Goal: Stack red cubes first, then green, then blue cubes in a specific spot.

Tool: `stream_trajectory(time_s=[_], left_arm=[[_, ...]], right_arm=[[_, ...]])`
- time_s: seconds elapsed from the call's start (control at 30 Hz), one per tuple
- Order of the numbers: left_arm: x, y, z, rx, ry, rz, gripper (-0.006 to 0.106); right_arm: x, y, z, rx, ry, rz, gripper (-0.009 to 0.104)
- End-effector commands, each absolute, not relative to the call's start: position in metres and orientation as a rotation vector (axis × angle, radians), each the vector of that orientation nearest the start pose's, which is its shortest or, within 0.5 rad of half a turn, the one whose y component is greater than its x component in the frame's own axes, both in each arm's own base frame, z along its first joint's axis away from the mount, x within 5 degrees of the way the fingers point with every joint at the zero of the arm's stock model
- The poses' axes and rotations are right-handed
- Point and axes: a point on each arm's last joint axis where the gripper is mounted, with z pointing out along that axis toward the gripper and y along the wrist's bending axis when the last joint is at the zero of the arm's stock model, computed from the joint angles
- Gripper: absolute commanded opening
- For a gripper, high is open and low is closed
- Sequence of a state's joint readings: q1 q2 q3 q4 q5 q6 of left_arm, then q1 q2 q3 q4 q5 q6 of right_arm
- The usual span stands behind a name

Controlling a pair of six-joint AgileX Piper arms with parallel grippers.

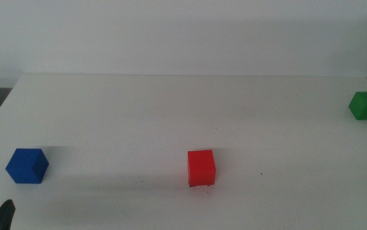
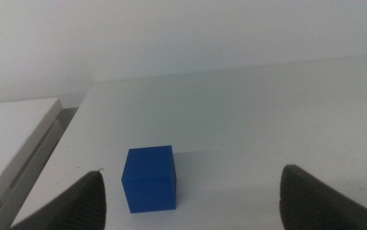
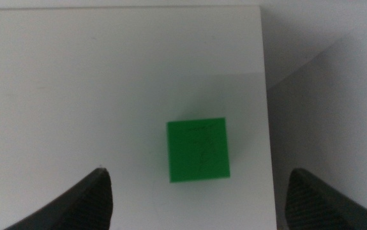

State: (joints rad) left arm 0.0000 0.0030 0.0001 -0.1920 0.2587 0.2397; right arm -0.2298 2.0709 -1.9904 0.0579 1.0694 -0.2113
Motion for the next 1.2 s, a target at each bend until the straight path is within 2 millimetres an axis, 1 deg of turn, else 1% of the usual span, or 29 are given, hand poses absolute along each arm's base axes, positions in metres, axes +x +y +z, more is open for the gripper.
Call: stream_trajectory(time_s=[0.0,0.1,0.37,0.53,0.83,1.07,1.17], left_arm=[[0.055,-0.004,0.192,0.077,1.721,-0.003,0.092],[0.055,-0.004,0.192,0.077,1.721,-0.003,0.092],[0.055,-0.004,0.192,0.077,1.721,-0.003,0.092],[0.055,-0.004,0.192,0.077,1.721,-0.003,0.092],[0.055,-0.004,0.192,0.077,1.721,-0.003,0.092],[0.055,-0.004,0.192,0.077,1.721,-0.003,0.092],[0.055,-0.004,0.192,0.077,1.721,-0.003,0.092]], right_arm=[[0.460,-0.106,0.288,0.012,2.615,-0.072,0.080],[0.468,-0.108,0.270,-0.060,2.633,-0.087,0.080],[0.482,-0.114,0.239,-0.077,2.641,-0.127,0.080],[0.485,-0.114,0.225,-0.071,2.667,-0.104,0.080],[0.487,-0.113,0.209,-0.061,2.708,-0.070,0.080],[0.490,-0.113,0.190,-0.058,2.746,-0.052,0.080],[0.492,-0.114,0.185,-0.056,2.740,-0.052,0.080]])
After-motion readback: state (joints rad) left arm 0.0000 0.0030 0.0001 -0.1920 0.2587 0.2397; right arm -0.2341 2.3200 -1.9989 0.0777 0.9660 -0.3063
